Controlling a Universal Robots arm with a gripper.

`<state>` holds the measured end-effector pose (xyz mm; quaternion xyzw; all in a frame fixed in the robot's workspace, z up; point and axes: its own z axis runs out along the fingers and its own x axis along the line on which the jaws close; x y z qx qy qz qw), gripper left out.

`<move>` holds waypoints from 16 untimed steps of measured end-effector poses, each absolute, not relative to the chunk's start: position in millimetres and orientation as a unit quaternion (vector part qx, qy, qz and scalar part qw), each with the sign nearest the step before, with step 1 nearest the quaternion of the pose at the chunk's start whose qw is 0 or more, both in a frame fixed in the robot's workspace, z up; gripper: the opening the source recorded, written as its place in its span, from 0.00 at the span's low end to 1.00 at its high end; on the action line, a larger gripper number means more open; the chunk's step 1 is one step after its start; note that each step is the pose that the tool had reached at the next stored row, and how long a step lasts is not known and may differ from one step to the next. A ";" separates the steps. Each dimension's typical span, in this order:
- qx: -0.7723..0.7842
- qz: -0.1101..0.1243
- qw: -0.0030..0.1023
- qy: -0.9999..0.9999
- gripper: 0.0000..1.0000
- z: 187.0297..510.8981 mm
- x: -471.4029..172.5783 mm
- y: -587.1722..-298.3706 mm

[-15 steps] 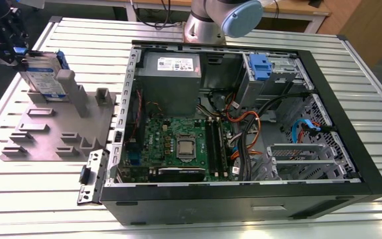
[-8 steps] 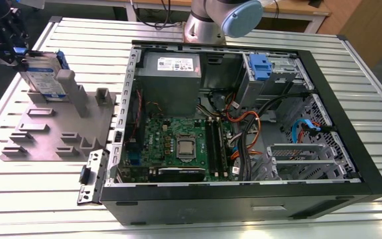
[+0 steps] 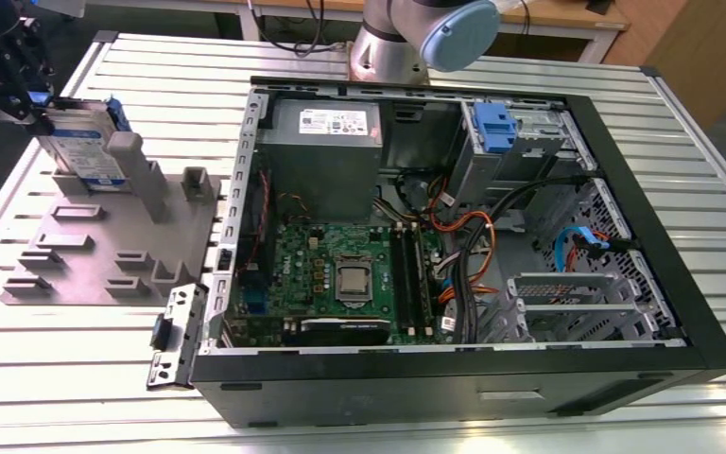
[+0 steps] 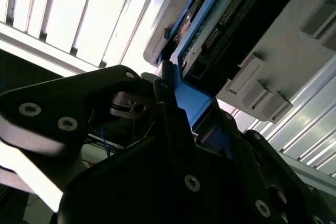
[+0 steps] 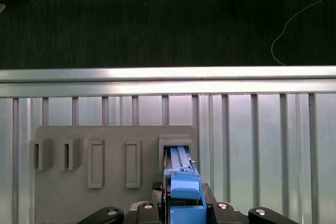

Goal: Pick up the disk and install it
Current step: 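Pick up the disk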

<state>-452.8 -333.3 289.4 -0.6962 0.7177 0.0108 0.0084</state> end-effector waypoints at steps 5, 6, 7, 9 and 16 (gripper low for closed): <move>-0.696 0.011 0.008 0.718 0.37 289.4 -452.8 -333.3; -0.696 0.011 0.008 0.718 0.37 289.4 -452.8 -333.3; -0.696 0.011 0.008 0.718 0.37 289.4 -452.8 -333.3; -0.696 0.011 0.008 0.718 0.37 289.5 -452.8 -333.3; -0.696 0.011 0.008 0.718 0.37 294.9 -452.8 -333.3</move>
